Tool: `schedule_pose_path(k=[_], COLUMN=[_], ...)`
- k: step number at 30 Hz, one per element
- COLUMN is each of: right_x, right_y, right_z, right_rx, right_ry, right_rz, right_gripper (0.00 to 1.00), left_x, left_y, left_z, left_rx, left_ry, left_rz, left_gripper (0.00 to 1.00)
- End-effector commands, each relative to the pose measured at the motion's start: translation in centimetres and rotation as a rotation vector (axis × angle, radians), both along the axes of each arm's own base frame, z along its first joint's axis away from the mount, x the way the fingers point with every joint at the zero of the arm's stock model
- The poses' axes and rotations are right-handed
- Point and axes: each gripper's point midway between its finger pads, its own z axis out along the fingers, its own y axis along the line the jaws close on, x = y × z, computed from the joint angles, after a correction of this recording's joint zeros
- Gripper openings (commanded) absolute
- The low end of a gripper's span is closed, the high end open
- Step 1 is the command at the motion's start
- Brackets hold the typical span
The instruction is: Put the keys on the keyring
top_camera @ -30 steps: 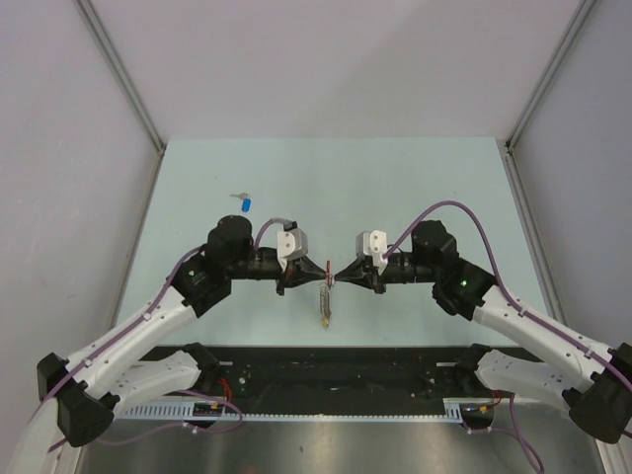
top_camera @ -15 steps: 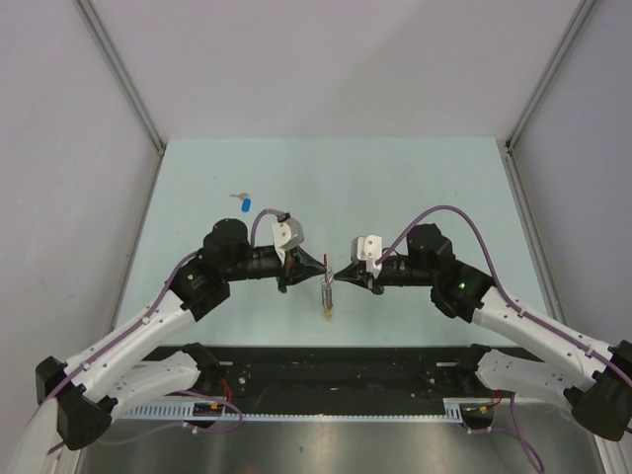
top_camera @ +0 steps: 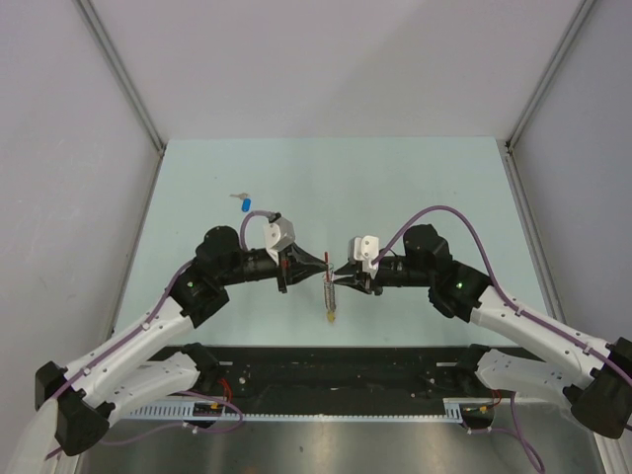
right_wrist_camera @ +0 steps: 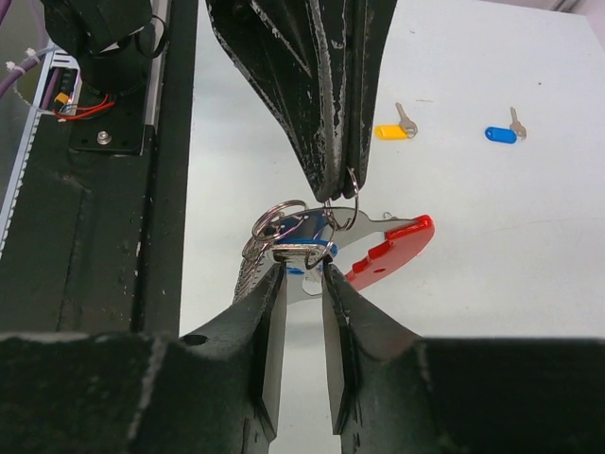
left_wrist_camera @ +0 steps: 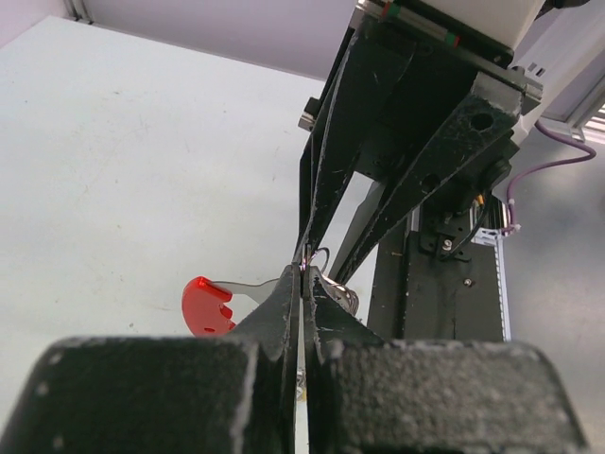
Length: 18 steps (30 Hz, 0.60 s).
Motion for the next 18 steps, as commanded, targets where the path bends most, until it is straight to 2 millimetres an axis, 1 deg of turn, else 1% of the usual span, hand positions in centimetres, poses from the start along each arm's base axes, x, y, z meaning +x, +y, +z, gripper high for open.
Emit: schedule_pose_path(k=[1,7,9,10,12,14,15,16,18], right_x=[0.2,-0.1,0.0,0.1,0.3,0.3,0.6,0.5,1.0], right_y=[0.1,-0.2,-0.3,-0.5,-0.5,-0.5,-0.3,-0.2,0.0], right_z=[2.4,3.7,4.1,4.4,4.6,4.5,5.1,5.1,5.2], right_rx=[0.061,0.101,0.117,0.125,0.133,0.137,0.163,0.170,0.186], right_ry=[-0.033,-0.023,-0.014,-0.014,-0.005,0.025,0.023,0.048,0.077], right_rz=[-0.016,-0.027,-0.044,-0.054,-0.064,-0.074,-0.080,-0.081,-0.101], right_gripper=[0.28,0.33,0.34,0.37,0.38,0.39,0.39,0.39,0.39], left_x=[-0.4,-0.2,0.0,0.0,0.1,0.1,0.1,0.2,0.2], left_y=[-0.1,-0.2,-0.2,-0.2,-0.2,-0.2,-0.2,-0.2,-0.1], left_z=[2.4,1.9,1.8,1.8,1.6,1.7,1.6,1.6,1.7], left_rx=[-0.077,-0.069,-0.065,-0.065,-0.064,-0.069,-0.068,-0.067,-0.068], left_ry=[-0.061,-0.066,-0.071,-0.071,-0.073,-0.076,-0.073,-0.074,-0.078], left_rz=[-0.018,-0.013,-0.007,-0.005,-0.007,-0.004,-0.004,-0.001,0.005], left_gripper=[0.00,0.00,0.00,0.00,0.00,0.00,0.00,0.00,0.00])
